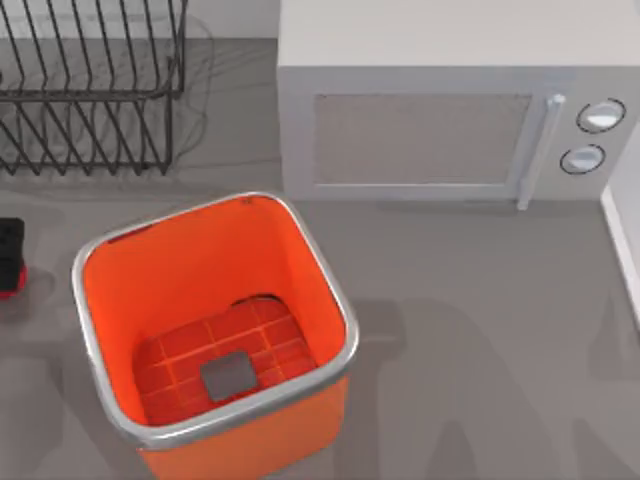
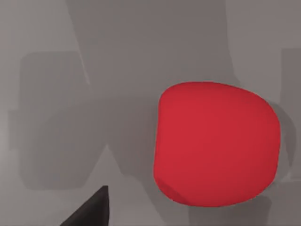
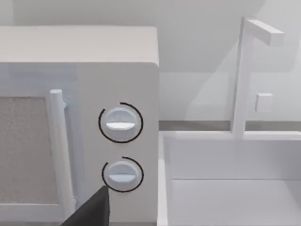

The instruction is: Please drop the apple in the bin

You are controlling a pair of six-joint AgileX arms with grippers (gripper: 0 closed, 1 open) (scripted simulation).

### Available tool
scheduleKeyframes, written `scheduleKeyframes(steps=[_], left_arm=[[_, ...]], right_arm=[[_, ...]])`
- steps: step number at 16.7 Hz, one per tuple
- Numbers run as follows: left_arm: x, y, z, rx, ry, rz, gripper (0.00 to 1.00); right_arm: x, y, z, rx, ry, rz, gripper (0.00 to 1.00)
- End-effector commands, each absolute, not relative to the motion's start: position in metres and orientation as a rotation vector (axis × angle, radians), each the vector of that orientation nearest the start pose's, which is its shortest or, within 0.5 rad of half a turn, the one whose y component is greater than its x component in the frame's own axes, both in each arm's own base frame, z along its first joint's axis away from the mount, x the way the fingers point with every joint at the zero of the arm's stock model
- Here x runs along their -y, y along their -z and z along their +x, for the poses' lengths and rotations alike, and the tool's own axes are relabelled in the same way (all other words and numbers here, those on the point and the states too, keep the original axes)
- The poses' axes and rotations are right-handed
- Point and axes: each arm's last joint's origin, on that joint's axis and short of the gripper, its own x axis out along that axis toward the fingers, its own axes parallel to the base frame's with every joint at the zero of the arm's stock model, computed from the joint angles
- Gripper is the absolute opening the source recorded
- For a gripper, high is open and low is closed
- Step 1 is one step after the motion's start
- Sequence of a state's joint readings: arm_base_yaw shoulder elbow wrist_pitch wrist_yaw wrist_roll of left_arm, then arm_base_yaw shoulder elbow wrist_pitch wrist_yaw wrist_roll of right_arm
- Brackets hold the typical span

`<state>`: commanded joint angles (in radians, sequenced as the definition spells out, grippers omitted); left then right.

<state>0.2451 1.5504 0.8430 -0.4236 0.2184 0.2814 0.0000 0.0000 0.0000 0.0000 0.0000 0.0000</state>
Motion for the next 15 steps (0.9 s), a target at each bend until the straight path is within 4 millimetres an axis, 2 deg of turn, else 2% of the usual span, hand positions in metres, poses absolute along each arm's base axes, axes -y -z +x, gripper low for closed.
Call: scheduleKeyframes(steps=[2,9,15], left_arm=[[-0.068,-0.157,0.286,-1.110,0.133,-0.019,1.00],[-0.066,-0.152,0.289,-1.113,0.135,-0.019,1.00],[-0.062,-0.105,0.314,-1.109,0.134,-0.019,1.00]], right_arm=[[0.001,-0.160,0.106,0.000,0.000,0.000,1.00],[0.001,-0.160,0.106,0.000,0.000,0.000,1.00],[0.001,-0.160,0.106,0.000,0.000,0.000,1.00]])
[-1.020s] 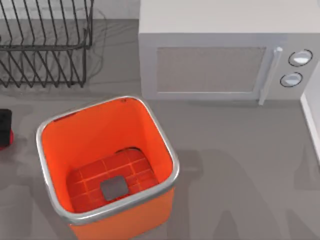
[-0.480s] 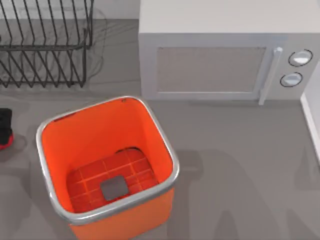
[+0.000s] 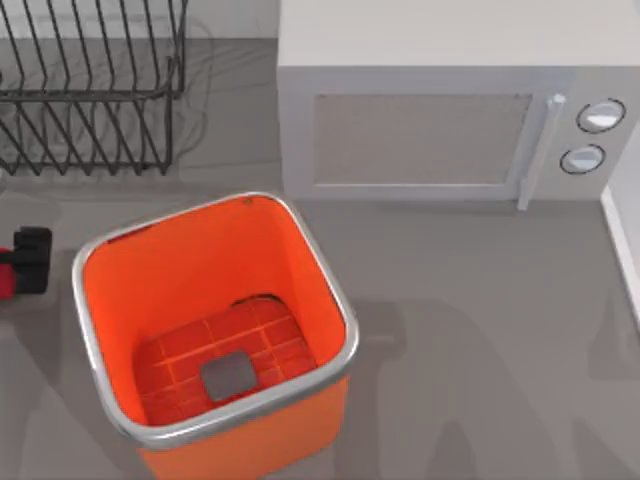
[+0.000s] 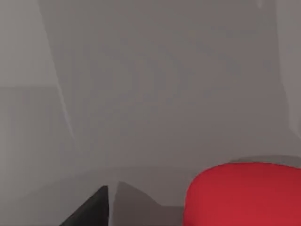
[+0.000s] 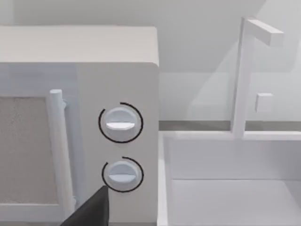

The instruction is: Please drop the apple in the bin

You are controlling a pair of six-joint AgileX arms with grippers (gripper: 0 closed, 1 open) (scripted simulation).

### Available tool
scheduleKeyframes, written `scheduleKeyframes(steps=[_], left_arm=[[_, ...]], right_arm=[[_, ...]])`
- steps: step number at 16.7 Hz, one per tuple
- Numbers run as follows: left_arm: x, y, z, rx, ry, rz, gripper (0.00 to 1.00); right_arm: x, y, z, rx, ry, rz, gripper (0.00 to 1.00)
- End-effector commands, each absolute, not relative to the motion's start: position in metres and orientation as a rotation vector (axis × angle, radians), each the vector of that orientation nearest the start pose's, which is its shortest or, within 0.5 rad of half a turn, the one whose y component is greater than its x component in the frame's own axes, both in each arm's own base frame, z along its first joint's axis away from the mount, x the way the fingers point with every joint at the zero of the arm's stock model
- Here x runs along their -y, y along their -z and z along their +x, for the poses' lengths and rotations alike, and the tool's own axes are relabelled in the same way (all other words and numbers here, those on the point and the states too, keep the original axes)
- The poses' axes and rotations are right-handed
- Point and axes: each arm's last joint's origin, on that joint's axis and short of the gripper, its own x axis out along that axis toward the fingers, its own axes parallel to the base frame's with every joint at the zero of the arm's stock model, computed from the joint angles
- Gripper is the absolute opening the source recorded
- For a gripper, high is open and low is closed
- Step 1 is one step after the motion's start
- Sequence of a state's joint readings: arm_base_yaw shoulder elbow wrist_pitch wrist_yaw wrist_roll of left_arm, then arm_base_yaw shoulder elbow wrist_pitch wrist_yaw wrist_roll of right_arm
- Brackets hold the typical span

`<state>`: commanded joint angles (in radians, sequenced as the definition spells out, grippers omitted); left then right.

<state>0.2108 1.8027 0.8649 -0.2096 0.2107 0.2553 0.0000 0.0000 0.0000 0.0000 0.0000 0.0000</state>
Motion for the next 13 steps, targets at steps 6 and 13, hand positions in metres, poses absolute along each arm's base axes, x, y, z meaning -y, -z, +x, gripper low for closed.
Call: scheduleKeyframes(steps=[6,13], left_arm=[[-0.0598,-0.0939,0.3174,-1.113,0.134,-0.019,1.00],[-0.0598,-0.0939,0.3174,-1.113,0.134,-0.019,0.47]], right_arm=[[0.0012,-0.1600,0.1057,0.000,0.000,0.000,1.00],[0.0012,-0.1600,0.1057,0.000,0.000,0.000,1.00]])
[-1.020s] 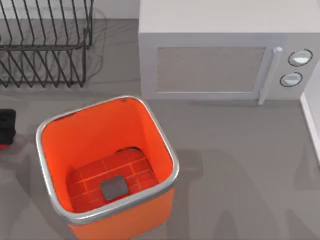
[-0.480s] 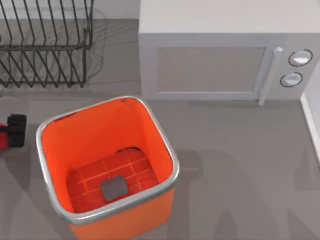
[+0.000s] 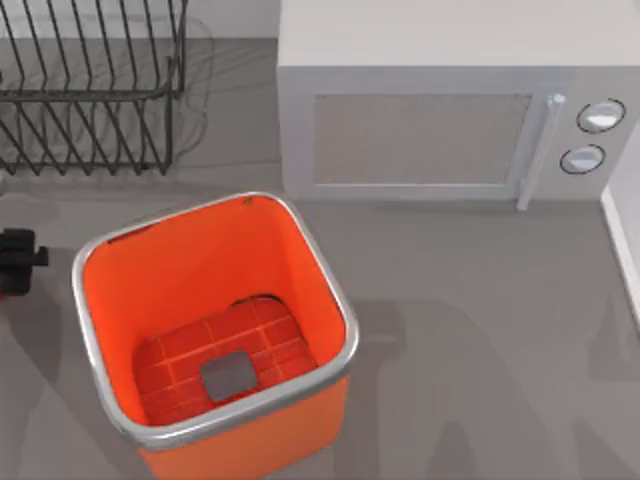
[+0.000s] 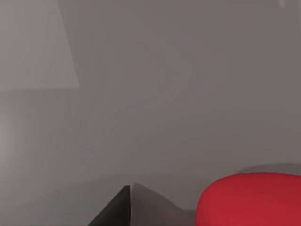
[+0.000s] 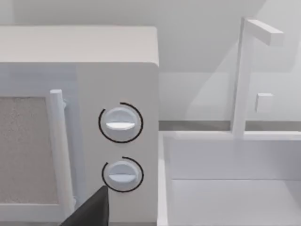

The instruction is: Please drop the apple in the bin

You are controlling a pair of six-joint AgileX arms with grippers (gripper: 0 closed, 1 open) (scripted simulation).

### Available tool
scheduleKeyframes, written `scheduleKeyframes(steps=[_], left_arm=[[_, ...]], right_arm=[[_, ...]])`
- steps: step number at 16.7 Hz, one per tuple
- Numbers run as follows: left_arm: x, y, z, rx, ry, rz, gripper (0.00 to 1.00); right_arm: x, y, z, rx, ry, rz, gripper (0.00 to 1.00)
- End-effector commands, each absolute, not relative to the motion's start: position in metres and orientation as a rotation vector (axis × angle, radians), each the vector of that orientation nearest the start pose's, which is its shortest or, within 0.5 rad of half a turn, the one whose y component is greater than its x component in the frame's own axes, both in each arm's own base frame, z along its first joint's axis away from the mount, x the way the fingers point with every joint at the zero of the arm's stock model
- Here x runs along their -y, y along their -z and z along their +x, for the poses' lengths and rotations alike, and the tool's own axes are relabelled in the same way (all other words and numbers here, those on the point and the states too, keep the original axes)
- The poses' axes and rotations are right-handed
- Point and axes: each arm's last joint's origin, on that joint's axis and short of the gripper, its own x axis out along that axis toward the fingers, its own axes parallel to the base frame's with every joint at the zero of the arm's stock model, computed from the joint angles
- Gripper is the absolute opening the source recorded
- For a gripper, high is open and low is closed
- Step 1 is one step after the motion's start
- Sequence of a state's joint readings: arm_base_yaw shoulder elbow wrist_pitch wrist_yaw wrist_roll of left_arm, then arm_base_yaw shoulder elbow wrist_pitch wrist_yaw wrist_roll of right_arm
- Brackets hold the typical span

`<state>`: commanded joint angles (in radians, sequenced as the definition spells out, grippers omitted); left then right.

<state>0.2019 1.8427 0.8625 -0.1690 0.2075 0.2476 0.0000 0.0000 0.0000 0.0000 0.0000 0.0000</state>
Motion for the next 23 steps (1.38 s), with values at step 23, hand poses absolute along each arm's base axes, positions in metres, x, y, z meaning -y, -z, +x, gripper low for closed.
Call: scheduleKeyframes(steps=[23], left_arm=[[-0.067,-0.165,0.331,-1.116,0.116,0.001,0.00]], right_arm=[[0.001,-0.160,0.106,0.000,0.000,0.000,1.00]])
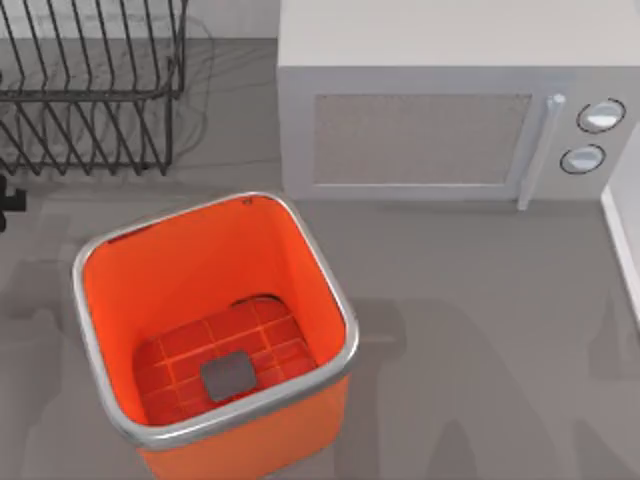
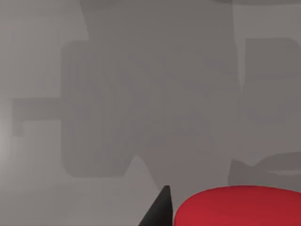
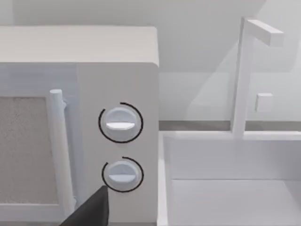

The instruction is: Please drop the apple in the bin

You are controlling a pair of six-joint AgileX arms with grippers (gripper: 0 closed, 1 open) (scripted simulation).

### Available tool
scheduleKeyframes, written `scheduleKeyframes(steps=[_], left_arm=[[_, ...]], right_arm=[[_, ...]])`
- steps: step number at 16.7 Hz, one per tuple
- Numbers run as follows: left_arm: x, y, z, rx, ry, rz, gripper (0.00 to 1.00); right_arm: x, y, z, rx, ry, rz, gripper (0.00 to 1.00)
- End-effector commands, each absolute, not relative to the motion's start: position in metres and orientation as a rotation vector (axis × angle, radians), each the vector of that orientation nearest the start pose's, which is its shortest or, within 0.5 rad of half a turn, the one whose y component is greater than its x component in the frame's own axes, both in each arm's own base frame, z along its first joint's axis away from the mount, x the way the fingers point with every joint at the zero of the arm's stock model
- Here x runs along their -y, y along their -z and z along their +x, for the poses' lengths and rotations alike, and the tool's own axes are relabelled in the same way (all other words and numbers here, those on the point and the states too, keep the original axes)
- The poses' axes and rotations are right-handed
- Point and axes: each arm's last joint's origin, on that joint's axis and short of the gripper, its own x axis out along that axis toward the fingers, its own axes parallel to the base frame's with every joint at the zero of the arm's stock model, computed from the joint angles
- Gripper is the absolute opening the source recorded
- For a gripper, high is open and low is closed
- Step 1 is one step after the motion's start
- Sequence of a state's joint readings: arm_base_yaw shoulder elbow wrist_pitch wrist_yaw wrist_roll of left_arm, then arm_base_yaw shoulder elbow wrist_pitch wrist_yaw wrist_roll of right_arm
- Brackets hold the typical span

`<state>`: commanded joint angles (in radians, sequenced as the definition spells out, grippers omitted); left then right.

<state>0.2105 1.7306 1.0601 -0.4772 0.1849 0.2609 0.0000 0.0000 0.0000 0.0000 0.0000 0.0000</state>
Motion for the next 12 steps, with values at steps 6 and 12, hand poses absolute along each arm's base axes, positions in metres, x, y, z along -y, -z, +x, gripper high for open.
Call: scheduleKeyframes(steps=[6,12], left_arm=[[-0.064,-0.241,0.320,-1.115,0.115,0.001,0.00],[-0.064,-0.249,0.318,-1.105,0.113,0.007,0.00]], right_arm=[[0.001,-0.160,0.106,0.000,0.000,0.000,1.00],[0.001,-0.160,0.106,0.000,0.000,0.000,1.00]])
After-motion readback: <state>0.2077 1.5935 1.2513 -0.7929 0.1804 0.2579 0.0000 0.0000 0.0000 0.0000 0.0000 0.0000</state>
